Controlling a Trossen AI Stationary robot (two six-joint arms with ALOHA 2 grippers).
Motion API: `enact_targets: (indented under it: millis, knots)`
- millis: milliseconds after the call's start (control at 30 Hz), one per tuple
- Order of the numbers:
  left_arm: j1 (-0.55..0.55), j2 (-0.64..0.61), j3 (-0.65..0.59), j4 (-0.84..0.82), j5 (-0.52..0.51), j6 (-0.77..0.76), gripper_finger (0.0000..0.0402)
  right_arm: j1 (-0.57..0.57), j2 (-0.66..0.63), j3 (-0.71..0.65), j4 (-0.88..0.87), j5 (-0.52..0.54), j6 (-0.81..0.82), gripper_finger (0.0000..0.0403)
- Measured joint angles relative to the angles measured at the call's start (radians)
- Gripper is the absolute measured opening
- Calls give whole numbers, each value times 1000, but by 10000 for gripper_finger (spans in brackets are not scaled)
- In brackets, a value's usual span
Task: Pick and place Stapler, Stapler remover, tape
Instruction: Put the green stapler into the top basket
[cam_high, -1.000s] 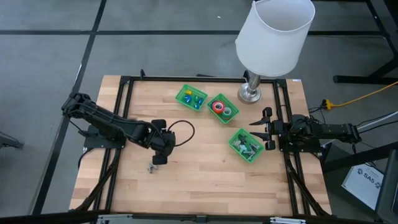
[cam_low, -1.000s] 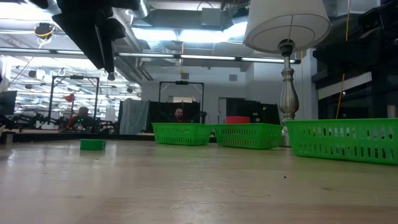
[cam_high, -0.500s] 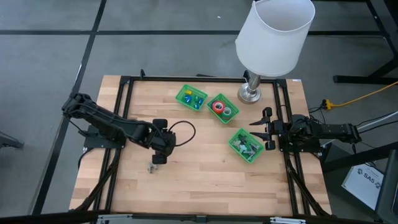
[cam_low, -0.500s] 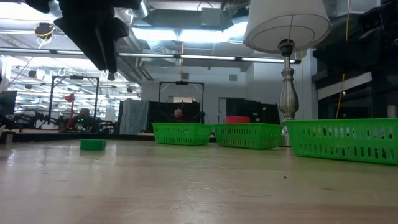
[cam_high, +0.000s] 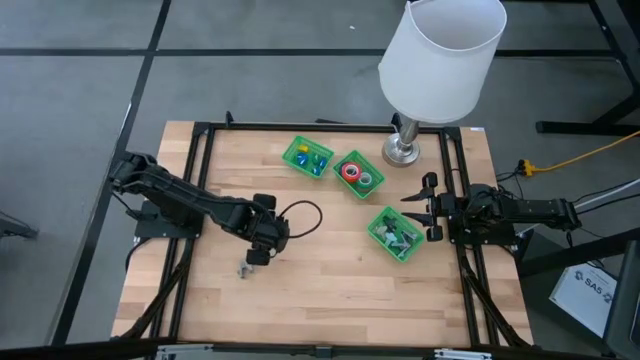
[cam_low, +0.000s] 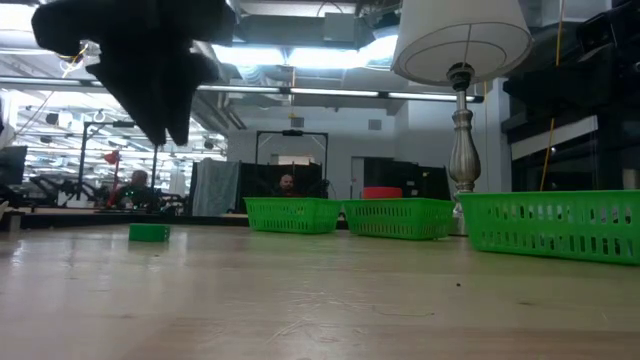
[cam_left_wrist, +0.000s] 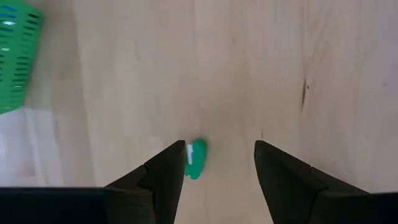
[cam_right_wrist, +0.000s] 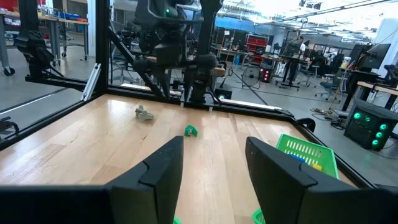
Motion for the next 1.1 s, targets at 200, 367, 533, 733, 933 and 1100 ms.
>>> enact_targets:
  millis: [200, 367, 533, 733, 933, 1100]
  knots:
    - [25, -4, -109, 52, 79, 8, 188, 0, 0, 0, 0, 0, 0, 179]
    - [48, -5, -198, 117, 68, 4, 188, 0, 0, 0, 0, 0, 0, 179]
    - [73, -5, -271, 187, 19, -16, 188, 0, 0, 0, 0, 0, 0, 179]
    - [101, -5, -356, 270, 35, -24, 188, 0, 0, 0, 0, 0, 0, 179]
    - [125, -6, -397, 342, -10, -22, 188, 0, 0, 0, 0, 0, 0, 179]
    - [138, -11, -427, 464, 45, 28, 188, 0, 0, 0, 0, 0, 0, 179]
